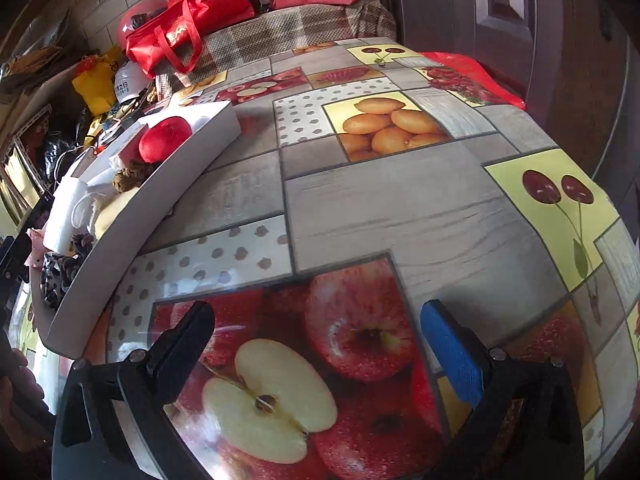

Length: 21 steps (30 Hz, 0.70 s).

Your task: Organize soft objects

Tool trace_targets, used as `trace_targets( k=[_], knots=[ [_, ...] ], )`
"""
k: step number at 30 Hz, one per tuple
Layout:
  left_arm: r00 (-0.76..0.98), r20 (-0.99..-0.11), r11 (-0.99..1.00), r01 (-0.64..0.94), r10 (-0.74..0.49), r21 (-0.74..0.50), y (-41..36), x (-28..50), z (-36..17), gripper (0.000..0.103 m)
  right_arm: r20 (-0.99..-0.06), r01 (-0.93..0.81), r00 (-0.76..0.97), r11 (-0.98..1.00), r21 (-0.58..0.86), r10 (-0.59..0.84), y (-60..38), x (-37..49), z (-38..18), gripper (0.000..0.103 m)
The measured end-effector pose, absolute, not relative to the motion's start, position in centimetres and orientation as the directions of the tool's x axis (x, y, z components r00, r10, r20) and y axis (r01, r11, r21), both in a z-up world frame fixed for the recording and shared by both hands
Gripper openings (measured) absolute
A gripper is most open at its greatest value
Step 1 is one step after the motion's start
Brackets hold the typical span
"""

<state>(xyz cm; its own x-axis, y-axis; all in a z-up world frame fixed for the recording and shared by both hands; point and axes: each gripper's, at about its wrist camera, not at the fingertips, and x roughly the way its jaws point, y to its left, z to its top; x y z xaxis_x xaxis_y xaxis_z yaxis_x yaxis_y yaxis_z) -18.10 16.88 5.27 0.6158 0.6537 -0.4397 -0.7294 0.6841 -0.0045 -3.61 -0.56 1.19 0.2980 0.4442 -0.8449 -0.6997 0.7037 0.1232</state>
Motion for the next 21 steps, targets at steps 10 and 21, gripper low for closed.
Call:
trace_targets(
  k=[10,21],
  knots=[
    [0.541,-0.462,0.628,-0.777,0.703,0.045,13.2,-17.8,6.2,0.103,-0.88,-0.613,0.383,0.79,-0.016,0.28,-2.7,-1.6,0.6,0.103],
    [0.394,-0.62,0.507,-0.862,0.678,0.007,13.3,-18.9,5.7,0.103,-0.881,-0.613,0.383,0.79,-0.016,0.279,-2.6,-1.6,0.6,0.103]
  ],
)
